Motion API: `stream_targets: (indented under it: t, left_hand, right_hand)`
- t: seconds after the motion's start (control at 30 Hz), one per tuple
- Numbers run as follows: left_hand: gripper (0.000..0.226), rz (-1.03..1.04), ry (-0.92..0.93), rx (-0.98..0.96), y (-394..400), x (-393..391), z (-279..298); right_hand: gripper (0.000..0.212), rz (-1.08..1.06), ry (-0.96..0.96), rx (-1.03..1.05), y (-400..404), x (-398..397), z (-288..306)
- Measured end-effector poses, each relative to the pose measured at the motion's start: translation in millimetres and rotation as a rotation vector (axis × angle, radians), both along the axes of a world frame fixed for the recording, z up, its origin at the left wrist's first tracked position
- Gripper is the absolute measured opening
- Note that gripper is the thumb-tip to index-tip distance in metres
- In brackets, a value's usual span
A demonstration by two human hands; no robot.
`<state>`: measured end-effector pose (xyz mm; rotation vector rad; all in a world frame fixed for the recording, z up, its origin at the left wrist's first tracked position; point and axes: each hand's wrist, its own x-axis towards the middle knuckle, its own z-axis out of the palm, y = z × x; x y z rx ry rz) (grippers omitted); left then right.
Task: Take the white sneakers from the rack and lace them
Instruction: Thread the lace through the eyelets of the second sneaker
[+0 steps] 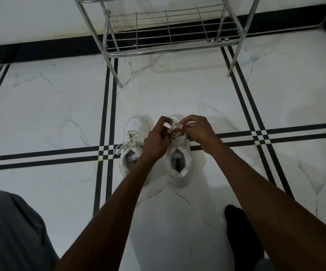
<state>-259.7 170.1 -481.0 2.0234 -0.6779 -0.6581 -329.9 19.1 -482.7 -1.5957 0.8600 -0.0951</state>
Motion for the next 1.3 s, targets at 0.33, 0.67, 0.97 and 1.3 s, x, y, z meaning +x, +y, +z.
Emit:
stream_targets:
  t: [0.33, 0.67, 0.97, 1.3]
  left_hand:
    - [0.052, 0.068, 0.011, -0.003, -3, 2, -4]
    - [0.05, 0.179, 0.225, 0.0, -1, 5, 1]
    - [0.066, 0.084, 0.324, -0.106, 0, 5, 0]
    - [0.018, 0.121, -0.264, 0.215, 4, 13, -9]
  right_hand:
    - [0.028, 0.176, -0.138, 0.102, 3, -3, 4]
    - [0.013, 0.372, -0.011, -0.397, -12, -8, 2]
    - [0.006, 0.184, -0.131, -0.634, 5, -4, 0]
    - [0.019, 0.024, -0.027, -0.304, -18, -24, -7]
